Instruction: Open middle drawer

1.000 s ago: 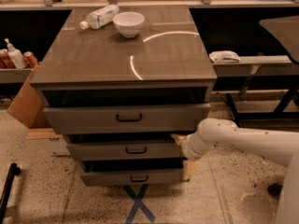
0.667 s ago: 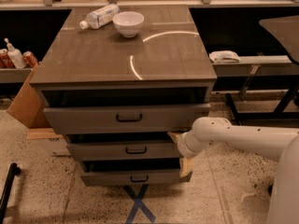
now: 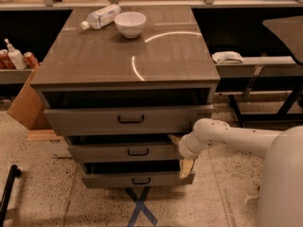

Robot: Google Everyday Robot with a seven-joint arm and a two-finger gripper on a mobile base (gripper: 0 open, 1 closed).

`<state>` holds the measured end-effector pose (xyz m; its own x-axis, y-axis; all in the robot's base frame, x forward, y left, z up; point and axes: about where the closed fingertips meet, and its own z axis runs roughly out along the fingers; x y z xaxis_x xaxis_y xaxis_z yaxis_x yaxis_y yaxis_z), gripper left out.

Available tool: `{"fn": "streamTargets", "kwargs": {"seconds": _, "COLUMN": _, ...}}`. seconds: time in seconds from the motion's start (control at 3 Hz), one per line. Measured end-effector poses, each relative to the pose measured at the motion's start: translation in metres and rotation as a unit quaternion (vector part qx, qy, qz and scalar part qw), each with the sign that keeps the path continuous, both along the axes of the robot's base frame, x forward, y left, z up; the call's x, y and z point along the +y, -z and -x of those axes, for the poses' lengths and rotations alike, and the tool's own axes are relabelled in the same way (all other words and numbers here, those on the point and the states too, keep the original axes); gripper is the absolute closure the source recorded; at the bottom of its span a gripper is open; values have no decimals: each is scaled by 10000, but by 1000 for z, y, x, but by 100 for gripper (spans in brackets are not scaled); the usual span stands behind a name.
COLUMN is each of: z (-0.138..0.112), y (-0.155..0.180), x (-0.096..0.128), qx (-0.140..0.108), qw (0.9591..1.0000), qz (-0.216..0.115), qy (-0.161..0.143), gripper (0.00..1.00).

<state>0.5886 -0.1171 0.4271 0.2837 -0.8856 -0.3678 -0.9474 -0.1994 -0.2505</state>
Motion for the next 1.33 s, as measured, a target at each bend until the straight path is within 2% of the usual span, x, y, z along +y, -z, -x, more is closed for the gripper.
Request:
{"fn": "streamTargets", "kwargs": {"seconds": 0.33, "z": -4, "y": 21, "x": -5, "qx": 115, "qw": 9999, "qz": -82, "qy": 14, "gripper": 0}}
{"fn": "streamTargets", "kwargs": {"seconds": 0.67, "z": 2, "y": 28, "x": -6, "qx": 116, "qw": 9999, "qz": -55, "qy": -1, "gripper": 18}}
{"fn": "streamTargets", "kwargs": {"seconds": 1.0, "z": 16, "y": 35, "x": -6, "qx": 176, "qw": 9998, "qz": -49, "qy": -30, "gripper": 43}}
{"fn": "streamTargets", "kwargs": {"seconds": 1.33, "z": 16, "y": 28, "x": -6, "qx": 176, "qw": 9998, "qz": -49, "qy": -31, "gripper": 66}}
